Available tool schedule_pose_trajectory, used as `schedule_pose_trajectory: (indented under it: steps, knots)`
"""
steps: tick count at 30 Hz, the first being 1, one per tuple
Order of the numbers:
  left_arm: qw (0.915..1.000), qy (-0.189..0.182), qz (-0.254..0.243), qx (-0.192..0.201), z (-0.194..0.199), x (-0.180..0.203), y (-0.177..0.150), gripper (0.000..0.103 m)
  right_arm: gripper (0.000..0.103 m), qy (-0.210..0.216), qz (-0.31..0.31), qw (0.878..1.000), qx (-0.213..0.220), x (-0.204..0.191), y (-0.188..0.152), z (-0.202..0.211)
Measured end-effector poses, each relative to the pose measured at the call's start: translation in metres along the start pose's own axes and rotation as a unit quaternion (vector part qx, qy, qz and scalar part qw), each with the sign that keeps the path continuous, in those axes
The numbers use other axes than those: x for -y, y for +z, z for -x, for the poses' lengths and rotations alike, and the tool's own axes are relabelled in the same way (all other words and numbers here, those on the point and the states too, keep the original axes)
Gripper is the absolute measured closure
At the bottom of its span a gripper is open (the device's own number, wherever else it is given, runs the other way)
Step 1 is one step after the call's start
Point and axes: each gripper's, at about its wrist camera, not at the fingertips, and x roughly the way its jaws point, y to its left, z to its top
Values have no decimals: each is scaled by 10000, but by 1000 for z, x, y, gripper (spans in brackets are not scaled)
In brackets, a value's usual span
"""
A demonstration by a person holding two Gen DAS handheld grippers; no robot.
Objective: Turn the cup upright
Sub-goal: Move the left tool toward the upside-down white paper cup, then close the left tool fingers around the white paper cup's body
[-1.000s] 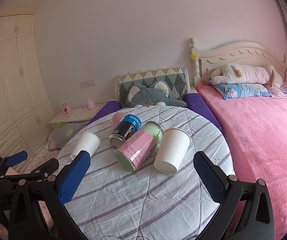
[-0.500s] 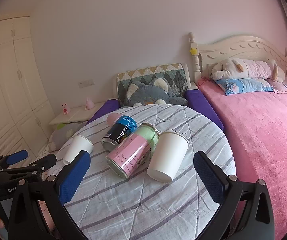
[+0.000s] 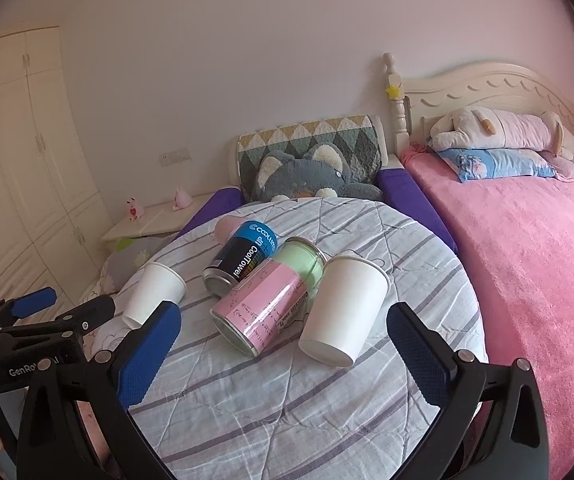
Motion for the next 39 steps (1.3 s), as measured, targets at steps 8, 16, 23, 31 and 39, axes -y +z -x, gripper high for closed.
schedule_pose_trajectory:
  steps: [8, 16, 23, 31, 39]
  knots:
    - [9999, -15, 133, -97, -5, -14, 4, 0, 0, -70, -1, 10000, -21, -4, 1, -2]
    - [9998, 20, 125, -133, -8, -21, 8, 0, 0, -24, 7, 10000, -75, -9, 4, -10]
    - [9998, 24, 33, -185, -15, -24, 12, 0, 0, -56, 38, 9999, -124, -12, 5, -16]
    - [9991, 152, 62, -378, -37, -31, 18, 0, 0, -44, 35, 9998, -169, -12, 7, -24]
    - [9969, 173, 65, -769, -77, -38, 22, 0, 0, -17, 65, 9997, -236, -16, 12, -41]
